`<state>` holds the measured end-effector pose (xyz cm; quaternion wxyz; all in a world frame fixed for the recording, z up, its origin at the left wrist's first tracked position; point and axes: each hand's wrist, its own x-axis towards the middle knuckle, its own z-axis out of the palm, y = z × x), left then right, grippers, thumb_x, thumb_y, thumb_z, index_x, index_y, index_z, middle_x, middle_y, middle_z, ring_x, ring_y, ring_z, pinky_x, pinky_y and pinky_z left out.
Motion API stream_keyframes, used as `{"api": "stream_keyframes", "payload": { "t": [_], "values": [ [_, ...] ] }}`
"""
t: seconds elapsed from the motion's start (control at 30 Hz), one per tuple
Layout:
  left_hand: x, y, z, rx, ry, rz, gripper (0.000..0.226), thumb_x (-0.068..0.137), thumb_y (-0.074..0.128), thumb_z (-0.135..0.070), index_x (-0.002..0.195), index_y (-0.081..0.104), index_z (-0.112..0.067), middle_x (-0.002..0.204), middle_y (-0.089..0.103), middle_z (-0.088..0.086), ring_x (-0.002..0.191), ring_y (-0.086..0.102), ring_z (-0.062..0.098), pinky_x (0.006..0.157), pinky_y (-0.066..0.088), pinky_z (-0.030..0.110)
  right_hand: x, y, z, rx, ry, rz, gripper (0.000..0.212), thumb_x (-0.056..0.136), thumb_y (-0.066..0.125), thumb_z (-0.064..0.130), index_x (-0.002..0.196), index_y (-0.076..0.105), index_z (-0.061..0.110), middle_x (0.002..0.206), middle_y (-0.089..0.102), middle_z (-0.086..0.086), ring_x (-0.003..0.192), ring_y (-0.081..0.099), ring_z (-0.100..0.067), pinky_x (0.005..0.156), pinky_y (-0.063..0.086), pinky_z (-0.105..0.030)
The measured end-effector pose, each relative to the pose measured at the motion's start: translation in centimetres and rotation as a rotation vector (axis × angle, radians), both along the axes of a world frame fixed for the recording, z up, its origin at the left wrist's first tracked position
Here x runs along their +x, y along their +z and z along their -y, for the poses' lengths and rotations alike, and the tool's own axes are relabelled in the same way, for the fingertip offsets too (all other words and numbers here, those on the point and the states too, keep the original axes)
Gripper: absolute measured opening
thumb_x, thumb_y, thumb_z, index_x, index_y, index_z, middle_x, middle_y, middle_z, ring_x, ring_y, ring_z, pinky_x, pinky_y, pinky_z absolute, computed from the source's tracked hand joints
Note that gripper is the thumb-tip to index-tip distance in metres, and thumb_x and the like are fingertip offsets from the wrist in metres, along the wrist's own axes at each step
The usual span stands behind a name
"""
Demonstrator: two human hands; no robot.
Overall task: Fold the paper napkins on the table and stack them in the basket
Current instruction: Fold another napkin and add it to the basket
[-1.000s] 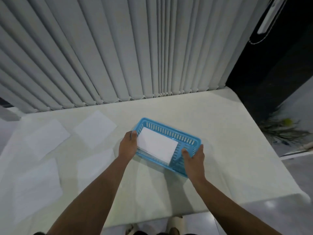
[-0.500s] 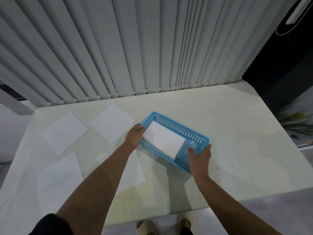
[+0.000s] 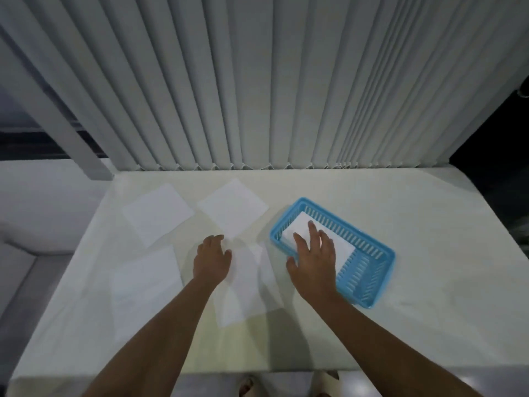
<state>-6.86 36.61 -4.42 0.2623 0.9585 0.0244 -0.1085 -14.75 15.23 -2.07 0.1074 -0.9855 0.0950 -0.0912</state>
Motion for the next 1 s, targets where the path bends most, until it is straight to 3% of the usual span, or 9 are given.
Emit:
{"api": "stream_keyframes", "payload": {
  "t": [0.17, 0.3, 0.4, 0.5, 0.6, 0.7, 0.8, 0.9, 1.0],
  "values": [
    [-1.6, -0.4, -4.3, 0.06, 0.0, 0.003, 0.051, 0.095, 0.049, -0.027, 0.143, 0.036, -0.017, 0.152, 0.032, 0.006, 0.138, 0.033, 0.028, 0.109, 0.036, 0.043, 2.9, -2.2, -4.1, -0.27, 0.305, -0.168, 0.048, 0.067, 0.077, 0.033, 0.11, 0.07, 0.014, 0.134, 0.058, -0.012, 0.119, 0.055, -0.036, 0.104, 0.04, -0.053],
    [-2.1, -1.1, -5.0, 0.123, -0.096, -0.034, 0.051, 0.096, 0.047, -0.028, 0.144, 0.034, -0.019, 0.154, 0.03, 0.003, 0.141, 0.031, 0.024, 0.112, 0.035, 0.04, 5.2, -3.6, -6.3, -0.478, 0.461, -0.324, 0.043, 0.09, 0.049, 0.024, 0.131, 0.054, 0.011, 0.145, 0.045, -0.012, 0.138, 0.032, -0.037, 0.114, 0.011, -0.06],
    [-1.7, -1.3, -4.2, 0.127, -0.164, -0.043, 0.052, 0.096, 0.046, -0.028, 0.145, 0.033, -0.019, 0.154, 0.03, 0.002, 0.141, 0.03, 0.023, 0.112, 0.032, 0.038, 6.7, -3.8, -7.0, -0.549, 0.489, -0.372, 0.049, 0.096, 0.034, 0.018, 0.144, 0.034, 0.007, 0.147, 0.039, -0.015, 0.143, 0.018, -0.037, 0.112, -0.007, -0.063],
    [-1.1, -1.4, -3.4, 0.12, -0.205, -0.064, 0.054, 0.095, 0.048, -0.025, 0.145, 0.03, -0.018, 0.154, 0.03, 0.003, 0.14, 0.031, 0.024, 0.109, 0.035, 0.039, 7.4, -3.2, -7.3, -0.509, 0.459, -0.375, 0.047, 0.093, 0.04, 0.018, 0.139, 0.039, 0.01, 0.133, 0.052, -0.013, 0.137, 0.029, -0.036, 0.112, -0.006, -0.063],
    [-0.5, -1.4, -3.2, 0.104, -0.184, -0.092, 0.051, 0.093, 0.05, -0.019, 0.141, 0.034, -0.019, 0.142, 0.043, 0.004, 0.128, 0.045, 0.025, 0.097, 0.046, 0.041, 7.8, -2.6, -7.6, -0.441, 0.454, -0.392, 0.031, 0.09, 0.046, 0.018, 0.12, 0.052, 0.015, 0.122, 0.059, -0.01, 0.126, 0.041, -0.032, 0.114, 0.003, -0.06],
    [0.1, -1.1, -3.4, 0.069, -0.143, -0.096, 0.036, 0.09, 0.049, -0.014, 0.125, 0.052, -0.021, 0.121, 0.059, 0.001, 0.116, 0.053, 0.023, 0.088, 0.048, 0.037, 8.3, -2.0, -7.7, -0.383, 0.45, -0.388, 0.027, 0.089, 0.045, 0.018, 0.114, 0.055, 0.017, 0.121, 0.059, -0.007, 0.126, 0.04, -0.03, 0.113, 0.002, -0.061],
    [0.1, -0.6, -4.0, 0.079, -0.181, 0.009, 0.021, 0.089, 0.05, -0.016, 0.105, 0.063, -0.018, 0.108, 0.062, 0.0, 0.106, 0.055, 0.022, 0.083, 0.049, 0.036, 8.0, -1.2, -7.3, -0.35, 0.47, -0.353, 0.019, 0.09, 0.047, 0.022, 0.106, 0.057, 0.02, 0.112, 0.064, -0.002, 0.123, 0.044, -0.025, 0.112, -0.001, -0.061],
    [-1.3, -0.1, -5.1, 0.02, -0.232, 0.094, 0.012, 0.085, 0.058, -0.019, 0.096, 0.062, -0.018, 0.108, 0.062, -0.002, 0.104, 0.053, 0.021, 0.084, 0.045, 0.031, 6.1, -0.9, -6.5, -0.278, 0.482, -0.257, 0.01, 0.088, 0.051, 0.023, 0.091, 0.061, 0.024, 0.091, 0.07, 0.003, 0.114, 0.054, -0.021, 0.11, -0.001, -0.057],
    [-3.5, -0.1, -5.9, -0.083, -0.264, 0.002, 0.011, 0.083, 0.058, -0.016, 0.094, 0.058, -0.018, 0.11, 0.064, -0.001, 0.106, 0.054, 0.02, 0.089, 0.046, 0.034, 3.3, -1.5, -5.7, -0.259, 0.477, -0.197, 0.007, 0.082, 0.061, 0.026, 0.079, 0.067, 0.027, 0.077, 0.071, 0.009, 0.106, 0.061, -0.018, 0.109, 0.005, -0.055]
  ]
}}
